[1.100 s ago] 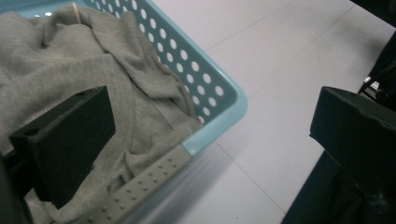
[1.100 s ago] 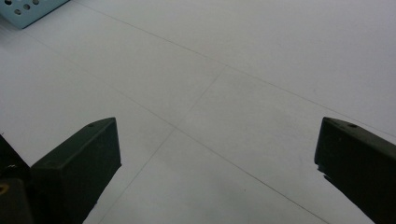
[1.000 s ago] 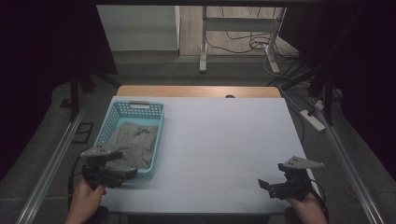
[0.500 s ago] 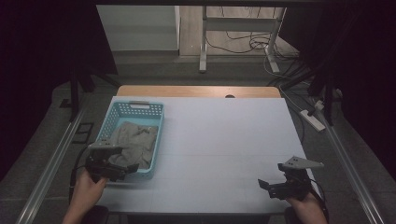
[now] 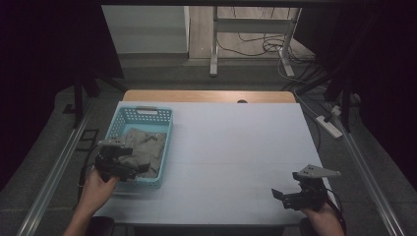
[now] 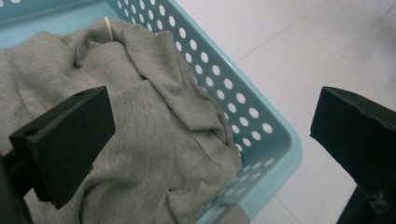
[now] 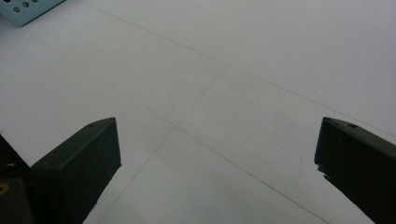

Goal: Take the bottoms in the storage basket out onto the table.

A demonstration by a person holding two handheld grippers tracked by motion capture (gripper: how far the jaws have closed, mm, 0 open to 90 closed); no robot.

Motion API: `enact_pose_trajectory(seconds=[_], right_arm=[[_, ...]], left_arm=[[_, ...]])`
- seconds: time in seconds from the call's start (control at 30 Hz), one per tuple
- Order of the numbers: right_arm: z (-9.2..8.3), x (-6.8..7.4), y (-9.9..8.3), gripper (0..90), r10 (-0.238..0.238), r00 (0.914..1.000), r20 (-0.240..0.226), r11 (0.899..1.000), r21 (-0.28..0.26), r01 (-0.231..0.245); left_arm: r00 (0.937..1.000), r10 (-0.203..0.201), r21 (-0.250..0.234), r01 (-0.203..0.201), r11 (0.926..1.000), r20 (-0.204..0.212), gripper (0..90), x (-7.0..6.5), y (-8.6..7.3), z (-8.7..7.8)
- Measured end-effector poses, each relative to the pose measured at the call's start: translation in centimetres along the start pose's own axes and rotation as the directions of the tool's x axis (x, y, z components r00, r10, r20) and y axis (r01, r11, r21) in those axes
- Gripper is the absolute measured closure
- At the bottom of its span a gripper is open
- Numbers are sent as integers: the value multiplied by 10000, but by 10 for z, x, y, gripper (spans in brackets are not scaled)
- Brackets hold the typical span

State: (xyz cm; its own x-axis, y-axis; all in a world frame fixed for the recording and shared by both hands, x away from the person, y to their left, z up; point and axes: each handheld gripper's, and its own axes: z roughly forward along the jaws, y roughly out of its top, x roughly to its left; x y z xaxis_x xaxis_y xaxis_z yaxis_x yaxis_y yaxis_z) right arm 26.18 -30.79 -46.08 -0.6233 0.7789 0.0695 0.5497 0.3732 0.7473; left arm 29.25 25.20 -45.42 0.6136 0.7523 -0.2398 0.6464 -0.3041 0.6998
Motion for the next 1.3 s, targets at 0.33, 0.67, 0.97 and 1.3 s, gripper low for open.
enact_pose_trajectory(seconds=[0.33,0.67,0.97,1.3], right_arm=[[0,0,0,7,-19,10000,-6,10000,14,19],[0,0,0,7,-20,10000,-28,10000,38,20],[1,0,0,7,-34,10000,-49,10000,87,34],[1,0,0,7,-41,10000,-59,9999,94,42]], left_arm=[[9997,-218,82,218,9997,-93,0,8,15,7],[9998,25,696,-11,9976,-210,0,13,31,19],[9995,74,1037,-40,9946,-322,0,21,44,32],[9965,64,1383,51,9904,-828,0,33,55,45]])
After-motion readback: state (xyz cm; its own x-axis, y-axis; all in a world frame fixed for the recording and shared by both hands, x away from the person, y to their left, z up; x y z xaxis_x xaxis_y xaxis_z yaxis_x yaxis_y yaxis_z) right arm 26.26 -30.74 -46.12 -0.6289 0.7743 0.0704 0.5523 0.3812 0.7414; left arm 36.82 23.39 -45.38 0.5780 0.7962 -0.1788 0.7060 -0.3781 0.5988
